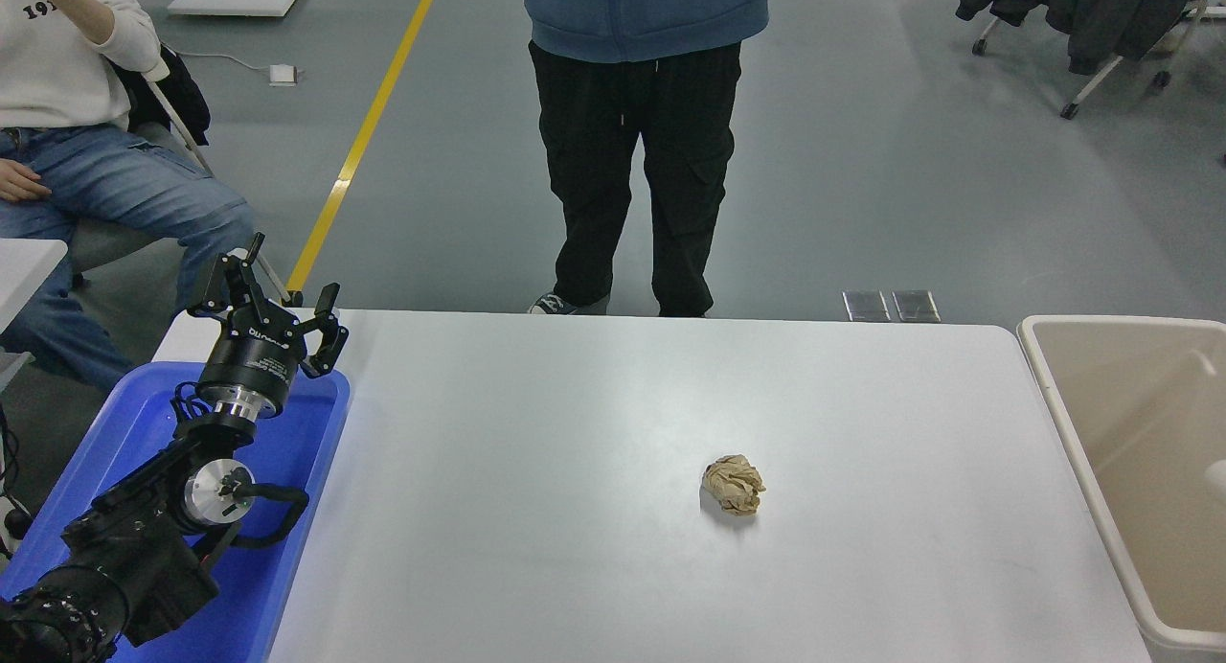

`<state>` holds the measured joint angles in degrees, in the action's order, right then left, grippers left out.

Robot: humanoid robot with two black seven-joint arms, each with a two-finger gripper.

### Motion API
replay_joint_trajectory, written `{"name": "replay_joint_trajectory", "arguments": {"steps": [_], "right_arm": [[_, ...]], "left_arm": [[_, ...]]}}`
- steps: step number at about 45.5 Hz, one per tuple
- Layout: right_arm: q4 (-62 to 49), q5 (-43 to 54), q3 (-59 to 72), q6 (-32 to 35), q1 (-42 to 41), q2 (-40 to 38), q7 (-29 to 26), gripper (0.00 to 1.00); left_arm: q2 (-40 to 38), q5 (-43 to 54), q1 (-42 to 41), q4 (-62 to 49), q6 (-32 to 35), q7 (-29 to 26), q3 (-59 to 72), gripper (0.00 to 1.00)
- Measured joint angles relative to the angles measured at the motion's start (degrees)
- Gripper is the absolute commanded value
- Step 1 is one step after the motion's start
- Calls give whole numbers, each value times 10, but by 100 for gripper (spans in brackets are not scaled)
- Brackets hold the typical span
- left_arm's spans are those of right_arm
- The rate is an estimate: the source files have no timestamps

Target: Dispose of the paper cup in the dustbin

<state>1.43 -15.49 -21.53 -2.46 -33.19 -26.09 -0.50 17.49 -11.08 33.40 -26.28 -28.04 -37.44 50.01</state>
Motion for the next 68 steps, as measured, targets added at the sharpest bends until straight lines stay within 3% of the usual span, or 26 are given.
{"name": "replay_joint_trajectory", "arguments": {"steps": [26,29,34,37,38,68], "right_arm": [[0,-1,-3,-5,16,28,-1,0],[0,-1,-3,-6,17,30,-1,18],[-1,-1,-8,-7,19,31,0,61],[-1,-1,-14,-8,19,32,0,98],[-1,-1,-16,-9,19,32,0,100],[2,-2,-48,16,1,8,0,100]], "left_arm": [[0,0,0,0,0,0,0,100],[0,0,0,0,0,0,0,100],[0,0,0,0,0,0,0,100],[0,0,0,0,0,0,0,100],[0,0,0,0,0,0,0,100],[0,0,0,0,0,0,0,100]]}}
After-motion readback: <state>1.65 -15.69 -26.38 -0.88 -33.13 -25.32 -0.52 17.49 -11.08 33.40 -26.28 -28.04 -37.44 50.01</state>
